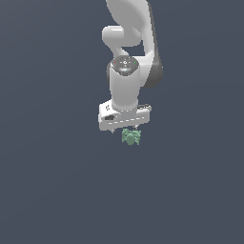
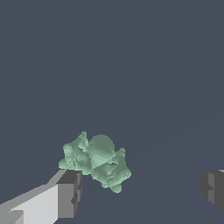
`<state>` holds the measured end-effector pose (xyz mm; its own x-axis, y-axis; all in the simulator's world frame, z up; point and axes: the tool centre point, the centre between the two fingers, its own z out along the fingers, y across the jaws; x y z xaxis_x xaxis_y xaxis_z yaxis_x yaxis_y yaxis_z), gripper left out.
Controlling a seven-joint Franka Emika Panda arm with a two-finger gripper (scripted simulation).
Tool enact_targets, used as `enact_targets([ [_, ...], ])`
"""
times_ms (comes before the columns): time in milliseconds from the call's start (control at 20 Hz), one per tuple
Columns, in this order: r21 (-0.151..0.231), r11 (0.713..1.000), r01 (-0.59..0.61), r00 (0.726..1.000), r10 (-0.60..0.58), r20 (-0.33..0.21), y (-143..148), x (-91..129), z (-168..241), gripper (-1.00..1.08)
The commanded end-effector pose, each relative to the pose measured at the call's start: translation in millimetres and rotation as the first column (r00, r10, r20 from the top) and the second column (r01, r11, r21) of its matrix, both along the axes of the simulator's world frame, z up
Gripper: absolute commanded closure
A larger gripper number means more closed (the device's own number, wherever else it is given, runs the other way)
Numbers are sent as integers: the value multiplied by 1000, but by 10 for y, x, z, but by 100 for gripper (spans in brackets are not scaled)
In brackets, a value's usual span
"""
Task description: Pick up the object and move it to a goal position.
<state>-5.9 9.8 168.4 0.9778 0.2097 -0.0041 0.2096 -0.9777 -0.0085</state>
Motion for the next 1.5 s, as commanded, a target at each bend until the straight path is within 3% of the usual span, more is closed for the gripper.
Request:
enact_targets([
  [0,-1,998,-66,998,66,0,20,-21,-29,-92],
  [350,-3,963,-268,963,268,1,82,-88,-116,-92],
  [700,-4,889,-459,889,459,1,148,-158,-199,-92],
  [1050,-5,776,-631,776,631,2,216,-230,-277,-92],
  [1450,-6,608,-794,608,794,3,297,-314,-362,-92],
])
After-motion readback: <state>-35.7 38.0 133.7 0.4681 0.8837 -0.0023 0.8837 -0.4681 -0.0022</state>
